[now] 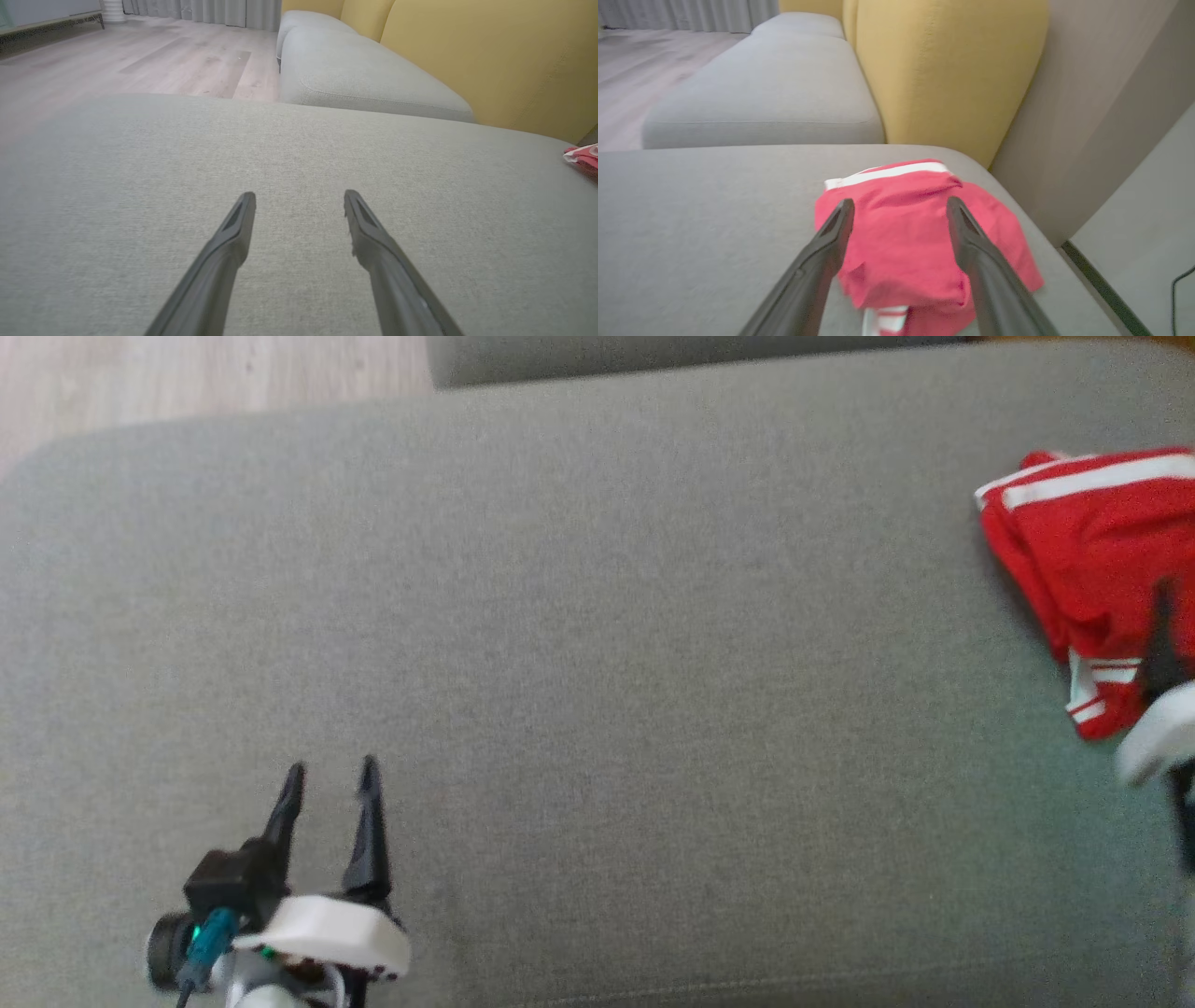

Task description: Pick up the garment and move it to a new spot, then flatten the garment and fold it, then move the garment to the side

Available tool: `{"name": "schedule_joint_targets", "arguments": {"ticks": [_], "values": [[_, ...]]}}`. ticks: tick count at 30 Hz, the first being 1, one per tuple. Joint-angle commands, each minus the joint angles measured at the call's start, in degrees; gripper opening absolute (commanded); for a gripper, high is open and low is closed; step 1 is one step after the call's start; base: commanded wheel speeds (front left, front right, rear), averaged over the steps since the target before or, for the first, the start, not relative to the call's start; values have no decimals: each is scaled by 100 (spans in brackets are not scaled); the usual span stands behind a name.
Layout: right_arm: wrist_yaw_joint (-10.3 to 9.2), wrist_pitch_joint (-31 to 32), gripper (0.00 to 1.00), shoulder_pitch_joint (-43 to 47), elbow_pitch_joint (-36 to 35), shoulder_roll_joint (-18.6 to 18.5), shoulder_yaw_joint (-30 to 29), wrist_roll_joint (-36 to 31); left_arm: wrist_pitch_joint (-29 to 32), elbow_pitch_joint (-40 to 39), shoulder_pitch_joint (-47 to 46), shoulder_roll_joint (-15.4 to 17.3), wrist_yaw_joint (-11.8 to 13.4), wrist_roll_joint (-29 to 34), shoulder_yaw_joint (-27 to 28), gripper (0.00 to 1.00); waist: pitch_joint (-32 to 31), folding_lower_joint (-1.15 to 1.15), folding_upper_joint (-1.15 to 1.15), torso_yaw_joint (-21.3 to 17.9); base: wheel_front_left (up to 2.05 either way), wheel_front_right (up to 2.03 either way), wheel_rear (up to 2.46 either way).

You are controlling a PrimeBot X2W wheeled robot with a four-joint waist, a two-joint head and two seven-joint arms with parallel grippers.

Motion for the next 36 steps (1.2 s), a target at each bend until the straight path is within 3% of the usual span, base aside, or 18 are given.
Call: {"name": "schedule_joint_targets", "arguments": {"ticks": [1,7,13,21,36], "values": [[-4,-161,100,247,-385,86,281,86,-35,-78,-18,27,47,96,321,100,-324,0,0,16,0,0,0],[-4,-767,100,1236,-918,719,754,383,-35,5,42,57,-217,284,454,100,-609,0,0,205,0,0,0],[-4,-1601,100,1583,-623,943,1072,281,-35,38,-95,34,-315,371,493,100,-580,0,0,320,0,0,0],[-4,-2163,100,1614,74,1053,1525,280,-35,206,-175,14,-332,433,467,100,-636,0,0,413,0,0,0],[-4,-2311,100,1662,482,1073,1745,425,-35,303,-91,5,-276,345,437,100,-857,0,0,544,0,0,0]]}}
